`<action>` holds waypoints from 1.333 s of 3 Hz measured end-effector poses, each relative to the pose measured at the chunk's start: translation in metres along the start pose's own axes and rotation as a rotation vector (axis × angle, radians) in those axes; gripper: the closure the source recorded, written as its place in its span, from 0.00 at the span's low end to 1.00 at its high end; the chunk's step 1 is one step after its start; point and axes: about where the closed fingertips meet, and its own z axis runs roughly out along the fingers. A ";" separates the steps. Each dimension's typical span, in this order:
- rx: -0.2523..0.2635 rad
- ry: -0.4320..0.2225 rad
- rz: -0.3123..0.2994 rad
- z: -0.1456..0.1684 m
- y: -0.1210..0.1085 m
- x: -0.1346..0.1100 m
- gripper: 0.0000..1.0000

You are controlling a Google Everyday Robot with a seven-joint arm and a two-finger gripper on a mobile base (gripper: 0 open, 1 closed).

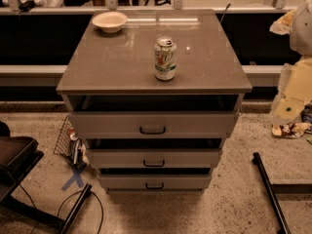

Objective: Move 7up can near paper bowl

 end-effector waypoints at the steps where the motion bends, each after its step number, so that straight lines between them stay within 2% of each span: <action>1: 0.000 0.000 0.000 0.000 0.000 0.000 0.00; 2: 0.019 -0.069 0.029 0.001 -0.014 -0.004 0.00; 3: 0.052 -0.239 0.062 0.013 -0.050 -0.014 0.00; 4: 0.083 -0.484 0.078 0.035 -0.091 -0.039 0.00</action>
Offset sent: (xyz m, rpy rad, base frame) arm 0.0388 -0.0009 0.0079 0.1858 -0.0714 -0.0263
